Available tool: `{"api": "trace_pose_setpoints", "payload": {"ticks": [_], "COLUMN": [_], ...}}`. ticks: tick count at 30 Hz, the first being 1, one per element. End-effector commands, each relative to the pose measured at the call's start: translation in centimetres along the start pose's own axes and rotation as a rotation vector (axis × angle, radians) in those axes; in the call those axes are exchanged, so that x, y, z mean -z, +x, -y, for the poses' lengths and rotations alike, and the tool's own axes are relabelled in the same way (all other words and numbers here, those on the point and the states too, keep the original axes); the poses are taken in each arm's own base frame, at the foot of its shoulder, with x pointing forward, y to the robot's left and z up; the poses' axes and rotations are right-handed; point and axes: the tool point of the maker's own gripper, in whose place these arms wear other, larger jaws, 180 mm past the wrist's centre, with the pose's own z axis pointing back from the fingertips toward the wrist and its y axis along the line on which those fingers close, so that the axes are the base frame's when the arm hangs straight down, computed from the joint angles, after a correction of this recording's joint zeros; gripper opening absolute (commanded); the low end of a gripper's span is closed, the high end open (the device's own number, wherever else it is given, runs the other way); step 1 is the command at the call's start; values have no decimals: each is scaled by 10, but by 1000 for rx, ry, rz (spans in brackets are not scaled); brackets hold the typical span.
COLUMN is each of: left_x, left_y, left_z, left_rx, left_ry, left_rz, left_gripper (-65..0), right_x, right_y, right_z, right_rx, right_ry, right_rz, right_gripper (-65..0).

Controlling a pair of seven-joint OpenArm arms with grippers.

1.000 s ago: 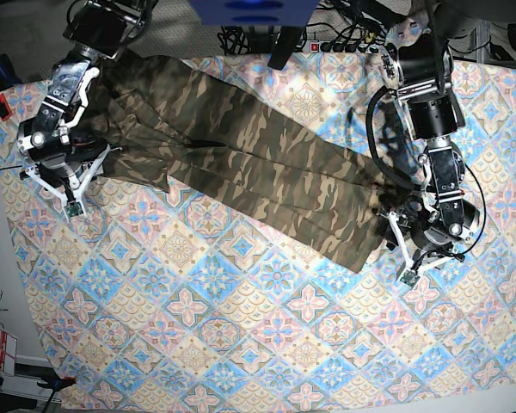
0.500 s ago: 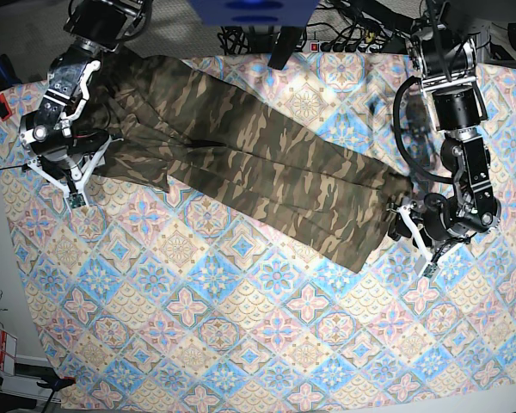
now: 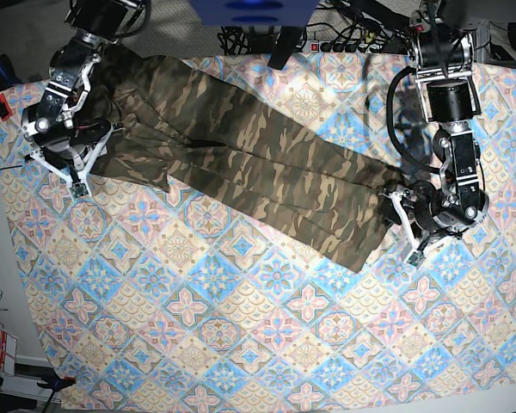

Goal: Fold the T-shirt properly
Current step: 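Hold the strip with both grippers and straighten it across the cloth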

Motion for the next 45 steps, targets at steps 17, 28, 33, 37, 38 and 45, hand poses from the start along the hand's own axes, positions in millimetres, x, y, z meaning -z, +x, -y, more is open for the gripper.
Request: {"api": "trace_pose_setpoints", "payload": {"ticks": [17, 28, 33, 37, 38, 45], "left_x": [46, 57, 60, 59, 59, 58], "left_y": [-52, -48, -63, -77, -78, -104], "left_z": [11, 61, 94, 112, 112, 124], "left_rx": [-300, -302, -265, -296, -299, -263], "left_ry": [-82, -231, -306, -350, -351, -356], "left_rz": [-15, -46, -107, -117, -116, -182], "left_gripper": [-317, -317, -318, -318, -318, -334], "right_x": [-4, -4, -4, -4, -4, -4], "right_y": [2, 3, 4, 4, 4, 4], "right_z": [7, 7, 7, 7, 7, 8], "right_rx": [-7, -6, -6, -6, -6, -6], "right_ry": [-23, -23, -24, -24, -24, -24], "right_rz": [14, 15, 16, 16, 16, 18], "right_gripper": [-418, -418, -419, -420, -420, -421]}}
